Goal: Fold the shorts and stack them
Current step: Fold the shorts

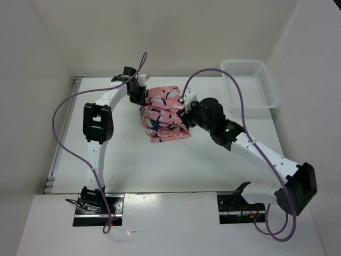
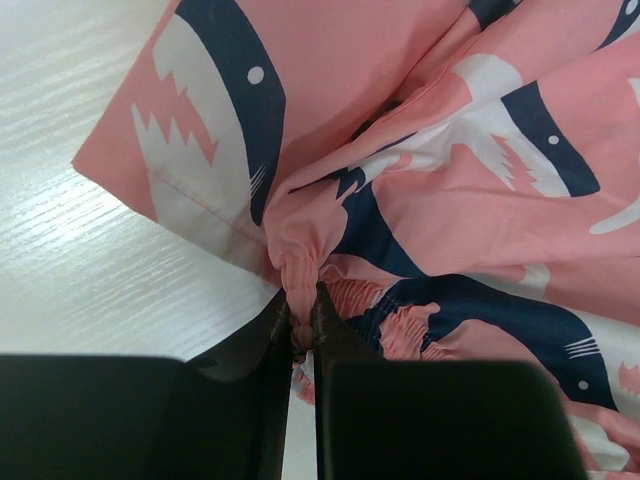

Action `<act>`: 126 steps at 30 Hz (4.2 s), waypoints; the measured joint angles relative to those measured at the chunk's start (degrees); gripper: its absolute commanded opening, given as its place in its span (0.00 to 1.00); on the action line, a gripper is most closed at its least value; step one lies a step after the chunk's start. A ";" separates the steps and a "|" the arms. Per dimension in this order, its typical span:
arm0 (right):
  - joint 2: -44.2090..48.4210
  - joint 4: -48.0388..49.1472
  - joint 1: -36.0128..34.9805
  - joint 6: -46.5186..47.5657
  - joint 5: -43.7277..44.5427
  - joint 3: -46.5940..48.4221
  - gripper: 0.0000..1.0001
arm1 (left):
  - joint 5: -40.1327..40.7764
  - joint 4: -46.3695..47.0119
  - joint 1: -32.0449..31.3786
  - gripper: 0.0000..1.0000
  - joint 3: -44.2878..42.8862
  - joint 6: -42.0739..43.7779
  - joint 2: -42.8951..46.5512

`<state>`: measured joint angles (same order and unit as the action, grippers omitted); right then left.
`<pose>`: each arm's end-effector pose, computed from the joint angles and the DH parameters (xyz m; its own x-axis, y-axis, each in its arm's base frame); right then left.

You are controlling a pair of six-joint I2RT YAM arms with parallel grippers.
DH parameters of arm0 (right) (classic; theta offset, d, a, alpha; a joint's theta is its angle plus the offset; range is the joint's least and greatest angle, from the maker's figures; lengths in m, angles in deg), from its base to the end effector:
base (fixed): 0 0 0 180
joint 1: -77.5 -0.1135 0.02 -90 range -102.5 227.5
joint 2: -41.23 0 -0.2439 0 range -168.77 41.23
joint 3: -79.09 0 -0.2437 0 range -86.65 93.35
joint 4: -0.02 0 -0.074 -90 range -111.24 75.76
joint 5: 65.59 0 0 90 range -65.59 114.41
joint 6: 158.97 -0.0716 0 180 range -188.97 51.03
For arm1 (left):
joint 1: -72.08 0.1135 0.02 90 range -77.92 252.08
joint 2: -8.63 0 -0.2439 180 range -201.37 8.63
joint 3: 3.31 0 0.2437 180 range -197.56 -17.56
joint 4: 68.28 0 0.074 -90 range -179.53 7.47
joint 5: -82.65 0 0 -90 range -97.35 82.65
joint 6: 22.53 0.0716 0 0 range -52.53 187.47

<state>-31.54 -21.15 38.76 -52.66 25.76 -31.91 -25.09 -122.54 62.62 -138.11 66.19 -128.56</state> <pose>0.2529 0.2008 0.2690 -0.1446 -0.4760 -0.8675 -0.6768 0.6871 -0.2642 0.5099 -0.1071 0.1503 -0.8310 0.1169 -0.5439 0.3033 0.9148 -0.2667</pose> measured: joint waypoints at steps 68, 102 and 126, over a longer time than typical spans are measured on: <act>-37.13 -6.10 2.43 -13.86 -9.03 14.21 0.03 | -1.14 4.20 -5.51 0.42 30.18 0.98 16.41; 5.18 -10.64 39.15 -6.47 5.09 13.73 0.80 | 7.85 7.91 22.71 0.99 44.00 1.05 59.30; 20.87 -11.98 40.94 -8.98 0.98 0.96 0.85 | 10.58 9.18 26.36 0.99 55.32 1.05 67.47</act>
<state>-10.67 -33.13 79.70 -61.64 26.74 -30.95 -14.51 -113.36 88.98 -82.80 67.24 -61.08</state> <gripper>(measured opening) 0.851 0.990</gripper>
